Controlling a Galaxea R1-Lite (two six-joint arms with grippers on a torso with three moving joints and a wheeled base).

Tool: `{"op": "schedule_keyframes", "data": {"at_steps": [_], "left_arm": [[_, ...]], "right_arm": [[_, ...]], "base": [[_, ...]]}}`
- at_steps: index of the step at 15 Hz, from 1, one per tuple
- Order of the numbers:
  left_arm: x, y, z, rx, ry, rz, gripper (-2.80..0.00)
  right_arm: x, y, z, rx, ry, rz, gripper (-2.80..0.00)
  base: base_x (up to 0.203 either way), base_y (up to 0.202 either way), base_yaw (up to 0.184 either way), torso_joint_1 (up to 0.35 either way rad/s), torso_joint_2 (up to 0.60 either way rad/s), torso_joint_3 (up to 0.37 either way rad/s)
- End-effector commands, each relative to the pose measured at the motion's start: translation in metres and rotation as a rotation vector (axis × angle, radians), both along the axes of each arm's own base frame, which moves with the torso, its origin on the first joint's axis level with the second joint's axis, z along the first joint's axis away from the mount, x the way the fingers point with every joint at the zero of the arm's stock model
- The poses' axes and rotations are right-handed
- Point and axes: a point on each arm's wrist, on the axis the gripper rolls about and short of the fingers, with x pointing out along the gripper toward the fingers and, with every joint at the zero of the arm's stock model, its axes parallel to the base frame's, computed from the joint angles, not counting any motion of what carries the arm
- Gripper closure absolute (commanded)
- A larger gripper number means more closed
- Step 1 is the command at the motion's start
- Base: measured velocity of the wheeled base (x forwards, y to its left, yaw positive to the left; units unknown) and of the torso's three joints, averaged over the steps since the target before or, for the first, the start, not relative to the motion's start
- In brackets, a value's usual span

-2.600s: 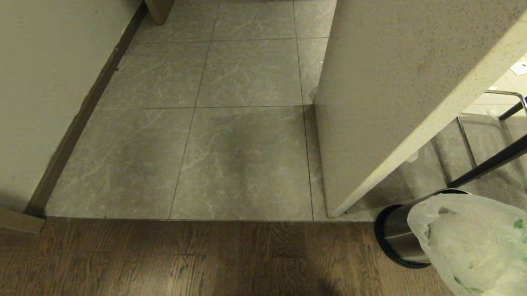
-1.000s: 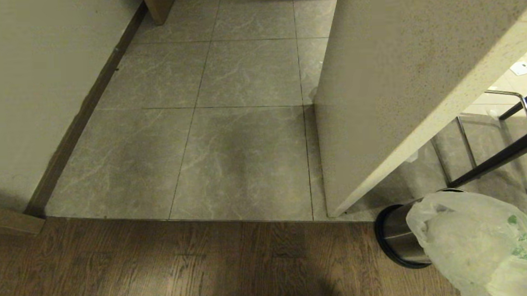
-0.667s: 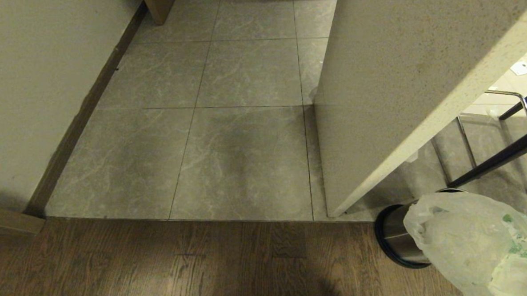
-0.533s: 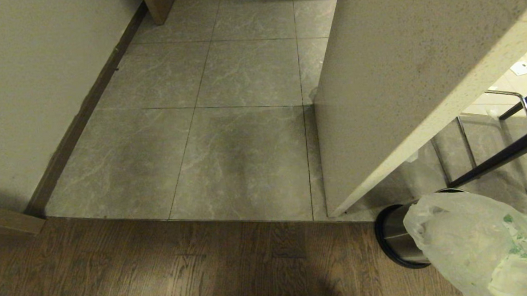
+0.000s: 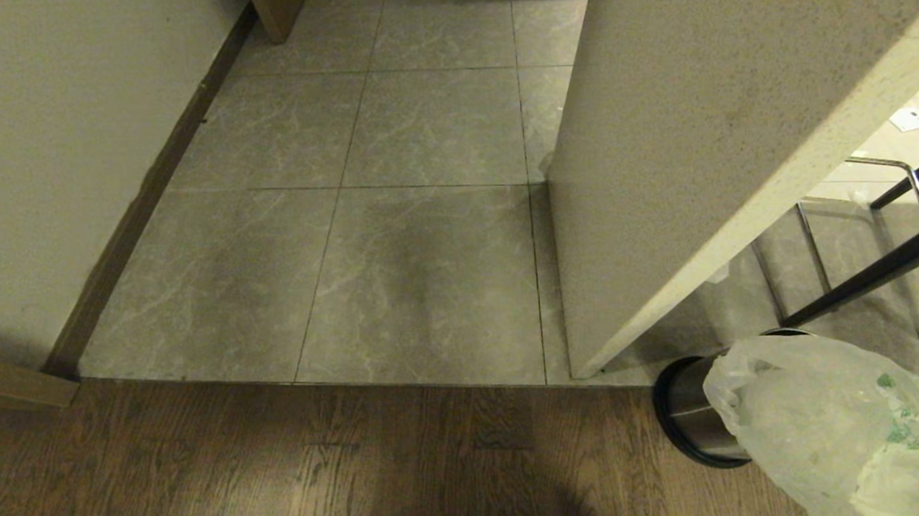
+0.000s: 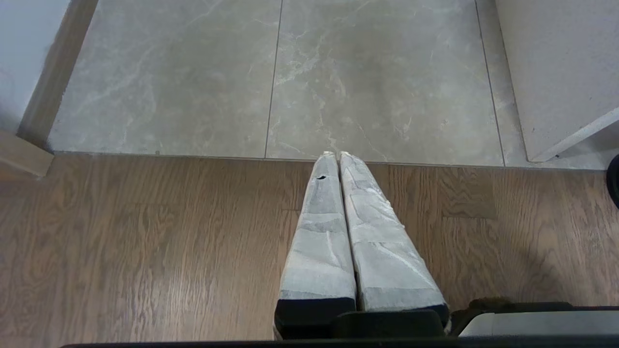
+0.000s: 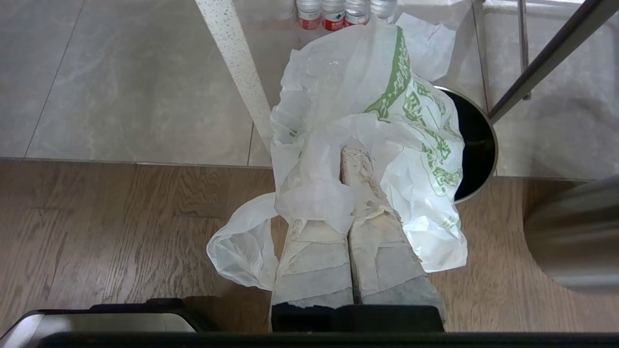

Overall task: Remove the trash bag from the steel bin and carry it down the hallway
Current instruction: Put the trash bag at the door

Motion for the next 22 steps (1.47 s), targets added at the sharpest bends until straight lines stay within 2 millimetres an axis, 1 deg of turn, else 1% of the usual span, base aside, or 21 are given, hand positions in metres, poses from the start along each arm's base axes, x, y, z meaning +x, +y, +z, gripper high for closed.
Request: {"op": "schedule_keyframes", "data": {"at_steps": [1, 22], "left_arm": [[0.0001, 0.0000, -0.0003, -0.004, 0.000, 0.001, 0.00], [0.0000, 0.0000, -0.0003, -0.006, -0.002, 0.003, 0.00]], "right_arm": [[0.0000, 0.0000, -0.0009, 0.000, 0.000, 0.000, 0.00], [0.0000, 0.0000, -0.0009, 0.000, 0.000, 0.000, 0.00]], "base": [[0.000, 0.000, 0.000, -0.001, 0.00, 0.076], [0.000, 0.000, 0.000, 0.002, 0.00, 0.196]]}}
